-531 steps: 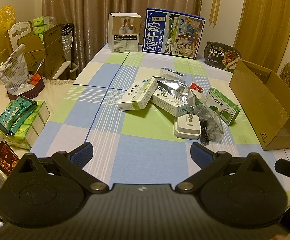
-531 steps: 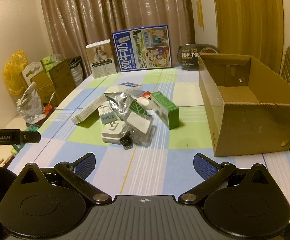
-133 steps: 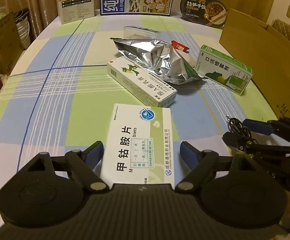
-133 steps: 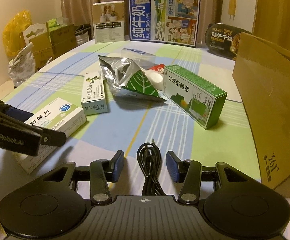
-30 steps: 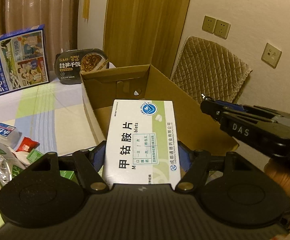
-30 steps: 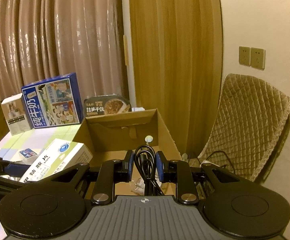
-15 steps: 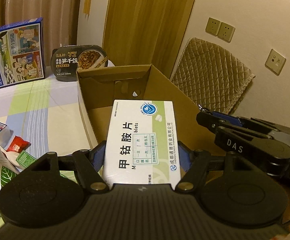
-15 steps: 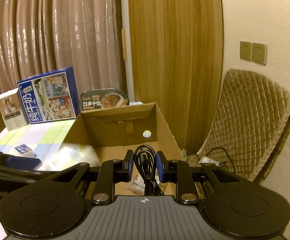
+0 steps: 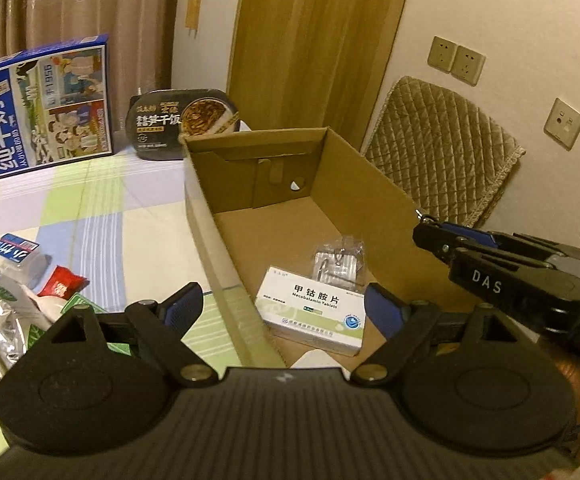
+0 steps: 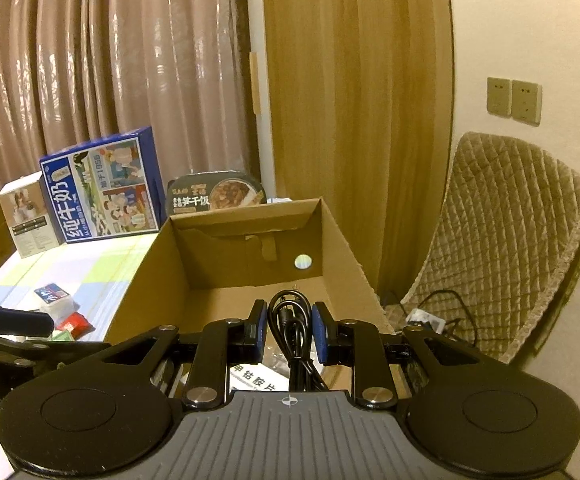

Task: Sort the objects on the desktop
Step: 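Open both grippers to drop the cable and medicine box into the box, then withdraw both tools from the box toward the items on the table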

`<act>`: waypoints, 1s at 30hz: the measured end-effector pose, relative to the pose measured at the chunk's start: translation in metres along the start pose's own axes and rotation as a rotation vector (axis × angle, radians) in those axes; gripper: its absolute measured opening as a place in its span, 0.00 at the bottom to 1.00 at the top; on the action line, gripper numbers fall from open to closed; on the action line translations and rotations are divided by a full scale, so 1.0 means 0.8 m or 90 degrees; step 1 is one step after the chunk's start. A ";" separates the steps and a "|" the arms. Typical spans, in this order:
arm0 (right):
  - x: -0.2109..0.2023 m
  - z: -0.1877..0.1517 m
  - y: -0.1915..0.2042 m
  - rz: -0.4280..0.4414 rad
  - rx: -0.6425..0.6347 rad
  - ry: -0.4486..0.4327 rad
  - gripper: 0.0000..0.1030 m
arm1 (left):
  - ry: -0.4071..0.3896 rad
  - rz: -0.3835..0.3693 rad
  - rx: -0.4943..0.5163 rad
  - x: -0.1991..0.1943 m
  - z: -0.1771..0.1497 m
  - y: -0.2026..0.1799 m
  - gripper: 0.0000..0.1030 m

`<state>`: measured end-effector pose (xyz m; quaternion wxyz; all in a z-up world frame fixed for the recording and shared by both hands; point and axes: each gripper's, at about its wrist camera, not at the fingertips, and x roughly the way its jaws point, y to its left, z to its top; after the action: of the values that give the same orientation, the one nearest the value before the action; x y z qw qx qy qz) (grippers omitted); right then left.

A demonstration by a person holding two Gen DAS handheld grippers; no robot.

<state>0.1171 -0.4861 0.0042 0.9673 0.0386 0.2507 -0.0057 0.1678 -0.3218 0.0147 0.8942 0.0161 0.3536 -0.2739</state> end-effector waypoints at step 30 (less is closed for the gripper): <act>-0.109 0.008 0.013 -0.017 0.045 -0.071 0.90 | -0.015 0.080 -0.094 -0.075 -0.037 0.039 0.99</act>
<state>0.0446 -0.4774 0.0528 0.9776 0.0690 0.1964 -0.0298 0.1294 -0.2599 0.0260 0.9127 -0.0311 0.3603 -0.1902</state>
